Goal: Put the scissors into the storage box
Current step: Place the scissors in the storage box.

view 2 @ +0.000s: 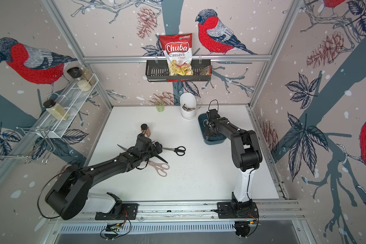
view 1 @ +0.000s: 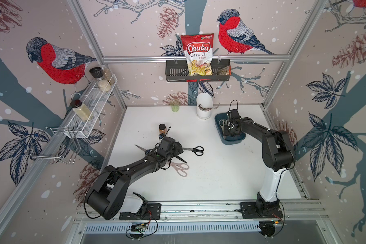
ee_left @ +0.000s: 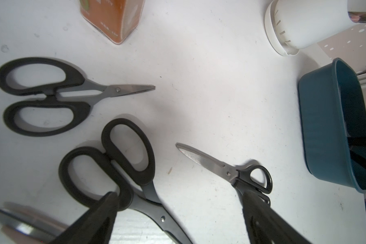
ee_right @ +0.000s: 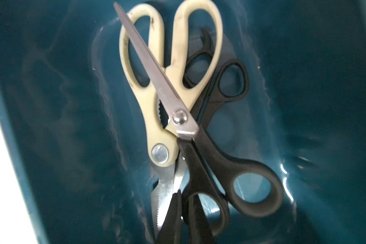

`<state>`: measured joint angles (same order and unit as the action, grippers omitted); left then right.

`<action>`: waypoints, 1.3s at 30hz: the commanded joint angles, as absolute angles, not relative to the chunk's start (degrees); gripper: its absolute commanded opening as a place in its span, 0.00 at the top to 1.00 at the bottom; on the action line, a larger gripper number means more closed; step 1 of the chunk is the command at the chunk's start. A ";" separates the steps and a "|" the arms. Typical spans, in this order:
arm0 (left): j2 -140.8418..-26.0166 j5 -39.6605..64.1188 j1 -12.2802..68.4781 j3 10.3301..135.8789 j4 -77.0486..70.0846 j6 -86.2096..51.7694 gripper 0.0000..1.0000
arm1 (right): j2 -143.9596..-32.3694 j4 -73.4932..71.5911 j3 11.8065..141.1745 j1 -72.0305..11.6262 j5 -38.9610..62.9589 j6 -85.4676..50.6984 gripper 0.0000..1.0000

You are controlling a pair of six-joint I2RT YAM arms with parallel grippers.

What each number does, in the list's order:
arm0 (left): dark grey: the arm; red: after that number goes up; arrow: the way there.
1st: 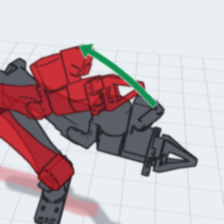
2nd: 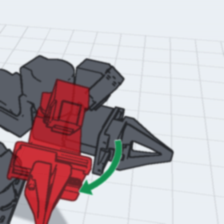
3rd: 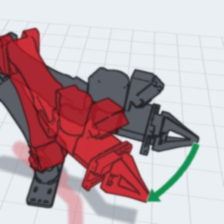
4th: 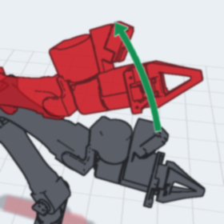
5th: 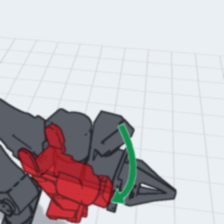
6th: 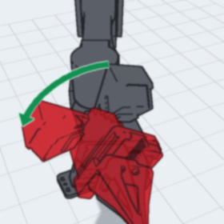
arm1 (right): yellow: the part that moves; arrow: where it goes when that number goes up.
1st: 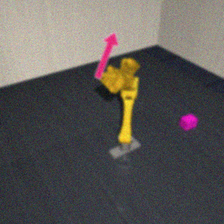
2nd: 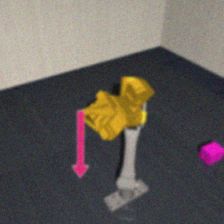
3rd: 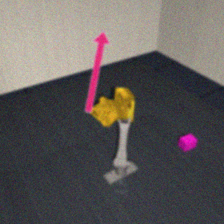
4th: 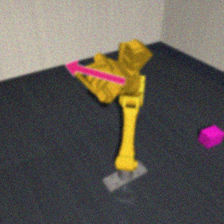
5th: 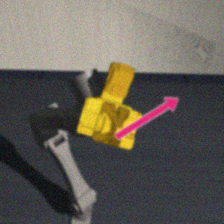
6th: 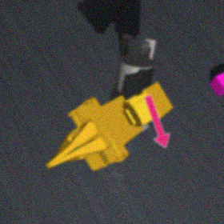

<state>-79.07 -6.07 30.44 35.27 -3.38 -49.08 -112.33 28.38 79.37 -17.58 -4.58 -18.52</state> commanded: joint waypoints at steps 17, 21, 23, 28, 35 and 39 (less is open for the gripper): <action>-78.22 -6.90 30.56 34.86 -2.99 -48.80 0.05 | -105.63 30.98 80.96 -19.44 -8.20 -17.17 0.65; -78.74 -6.69 30.58 35.16 -3.29 -48.71 0.05 | -102.68 32.71 80.08 -24.31 -10.57 -16.33 0.65; -79.06 -6.54 30.52 35.50 -3.34 -48.63 0.05 | -101.53 33.12 79.26 -26.91 -10.81 -16.36 0.65; -79.84 -7.48 30.57 37.17 -2.12 -46.41 0.05 | -99.77 33.41 77.27 -34.71 -8.83 -18.36 0.65; -80.18 -11.90 29.13 41.57 4.04 -38.11 0.05 | -102.92 34.45 77.73 -42.63 -7.95 -19.97 0.65; -79.13 -9.55 24.92 41.12 5.69 -37.46 0.05 | -105.22 34.66 78.27 -44.02 -6.94 -20.39 0.65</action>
